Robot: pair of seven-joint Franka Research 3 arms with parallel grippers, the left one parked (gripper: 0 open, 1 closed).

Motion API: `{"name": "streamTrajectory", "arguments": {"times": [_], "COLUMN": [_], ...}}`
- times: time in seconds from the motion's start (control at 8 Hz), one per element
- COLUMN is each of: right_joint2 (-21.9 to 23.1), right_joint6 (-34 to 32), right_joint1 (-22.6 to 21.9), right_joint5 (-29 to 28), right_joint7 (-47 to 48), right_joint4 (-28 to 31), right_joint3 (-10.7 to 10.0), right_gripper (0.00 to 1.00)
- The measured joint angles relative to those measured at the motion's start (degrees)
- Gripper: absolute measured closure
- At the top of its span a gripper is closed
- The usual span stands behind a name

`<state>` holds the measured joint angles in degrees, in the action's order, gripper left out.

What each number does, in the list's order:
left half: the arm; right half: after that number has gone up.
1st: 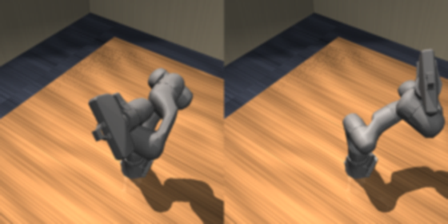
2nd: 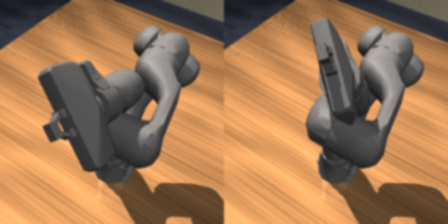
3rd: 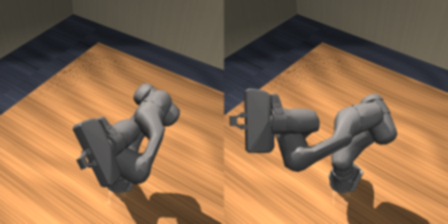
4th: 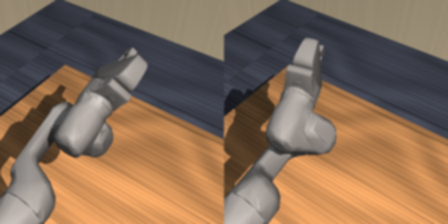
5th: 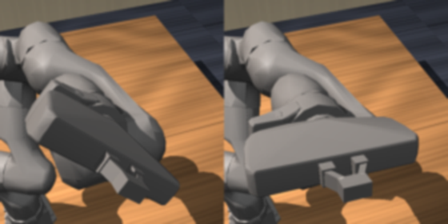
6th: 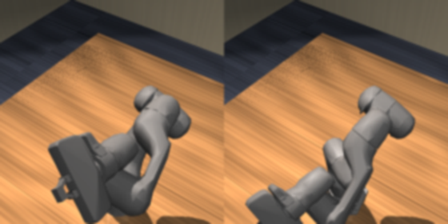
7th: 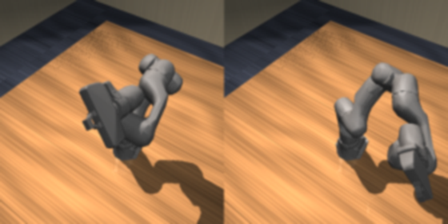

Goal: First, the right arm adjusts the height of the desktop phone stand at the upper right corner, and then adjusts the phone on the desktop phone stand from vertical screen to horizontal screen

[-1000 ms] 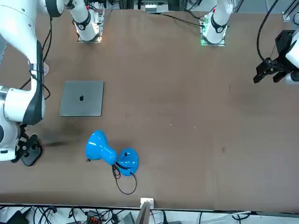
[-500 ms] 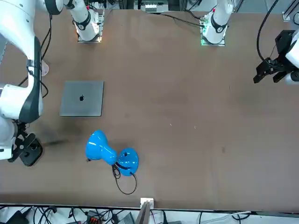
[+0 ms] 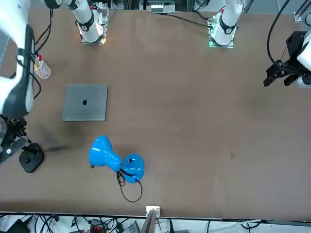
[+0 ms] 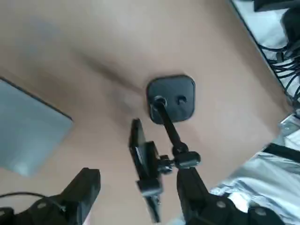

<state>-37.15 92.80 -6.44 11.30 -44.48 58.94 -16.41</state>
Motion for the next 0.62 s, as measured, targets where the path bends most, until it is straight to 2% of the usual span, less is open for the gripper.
{"name": "streamTrajectory", "arguments": {"times": [0.38,0.62], "right_joint2": [4.76,7.22], "right_joint6": [-1.62,-4.93], "right_joint1": [1.67,1.51], "right_joint5": [-11.06,-13.97], "right_joint7": [11.97,18.26], "right_joint4": [0.0,0.03], "right_joint3": [-0.14,0.19], "right_gripper": [0.0,0.0]}}
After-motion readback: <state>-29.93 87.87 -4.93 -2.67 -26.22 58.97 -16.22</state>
